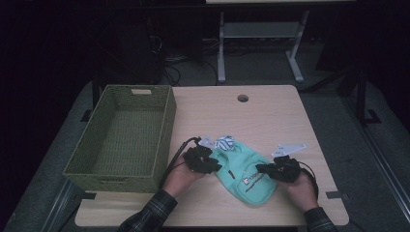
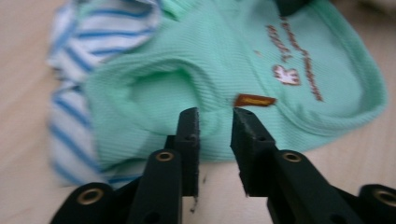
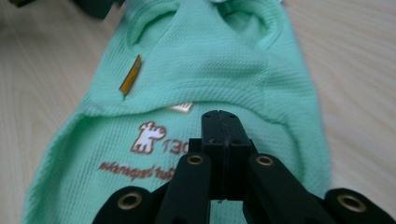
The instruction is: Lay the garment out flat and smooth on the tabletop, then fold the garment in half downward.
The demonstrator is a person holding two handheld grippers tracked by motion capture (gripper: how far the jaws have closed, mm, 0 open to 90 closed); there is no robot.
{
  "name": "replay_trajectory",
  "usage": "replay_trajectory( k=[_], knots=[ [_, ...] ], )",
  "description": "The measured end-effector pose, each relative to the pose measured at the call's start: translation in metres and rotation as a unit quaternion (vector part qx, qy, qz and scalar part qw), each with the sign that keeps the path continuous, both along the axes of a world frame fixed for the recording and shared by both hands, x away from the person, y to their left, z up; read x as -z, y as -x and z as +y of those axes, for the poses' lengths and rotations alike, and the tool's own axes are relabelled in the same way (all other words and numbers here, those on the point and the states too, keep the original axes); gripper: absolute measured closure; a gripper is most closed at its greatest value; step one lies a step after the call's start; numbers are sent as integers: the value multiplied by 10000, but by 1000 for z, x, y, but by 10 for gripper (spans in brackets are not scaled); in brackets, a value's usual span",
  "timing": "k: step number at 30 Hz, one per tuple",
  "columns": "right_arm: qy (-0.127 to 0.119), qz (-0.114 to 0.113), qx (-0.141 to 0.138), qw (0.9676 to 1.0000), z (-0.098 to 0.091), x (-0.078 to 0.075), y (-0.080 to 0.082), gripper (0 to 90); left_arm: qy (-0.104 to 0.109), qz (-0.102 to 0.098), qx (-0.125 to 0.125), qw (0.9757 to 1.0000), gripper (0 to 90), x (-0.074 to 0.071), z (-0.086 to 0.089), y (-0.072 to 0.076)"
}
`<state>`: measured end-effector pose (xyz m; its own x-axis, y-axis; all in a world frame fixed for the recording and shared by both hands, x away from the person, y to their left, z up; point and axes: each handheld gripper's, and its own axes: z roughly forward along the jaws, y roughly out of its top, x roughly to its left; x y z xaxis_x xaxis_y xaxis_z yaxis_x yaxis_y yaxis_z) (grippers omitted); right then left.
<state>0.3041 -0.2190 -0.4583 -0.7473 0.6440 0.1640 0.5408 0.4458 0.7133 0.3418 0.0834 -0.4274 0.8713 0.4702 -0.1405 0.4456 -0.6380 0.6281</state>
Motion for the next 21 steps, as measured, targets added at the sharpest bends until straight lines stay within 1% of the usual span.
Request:
replay_trajectory(
  k=[2,3,4,5,6,7,8,9,10,12,13,16,17,18,21],
  knots=[
    [11,25,-21,10000,2,1,3,897,-30,-98,-89,9999,650,-4,3,-6],
    [34,41,-45,10000,3,2,5,897,-30,-98,-89,9999,636,-4,3,-6],
    [34,41,-45,10000,3,2,5,897,23,-126,-165,9998,636,-5,4,-9],
    [48,86,-77,9999,4,3,7,896,63,-171,-275,9995,595,-9,6,-15],
    [48,86,-77,9999,4,3,7,896,63,-171,-275,9995,584,-9,6,-15],
    [74,90,-115,9999,6,5,7,896,59,-228,-348,9991,566,-11,5,-22],
    [74,90,-115,9999,6,5,7,896,59,-228,-348,9991,550,-11,5,-22],
    [94,110,-118,9998,6,6,7,896,90,-260,-432,9987,550,-12,4,-26],
    [118,117,-132,9998,7,7,7,897,128,-256,-482,9984,541,-12,3,-28],
    [143,128,-133,9997,8,8,6,897,120,-277,-547,9980,530,-12,2,-34],
    [194,139,-151,9996,9,9,6,896,113,-287,-622,9976,506,-11,1,-41],
    [234,127,-144,9995,9,10,5,896,47,-285,-738,9969,484,-8,1,-50],
    [290,138,-147,9994,9,10,5,897,32,-269,-772,9966,480,-6,1,-53],
    [308,140,-157,9993,9,11,5,896,47,-230,-804,9965,480,-4,1,-55],
    [298,146,-166,9993,9,11,5,896,-26,-199,-851,9962,480,0,2,-60]
  ],
)
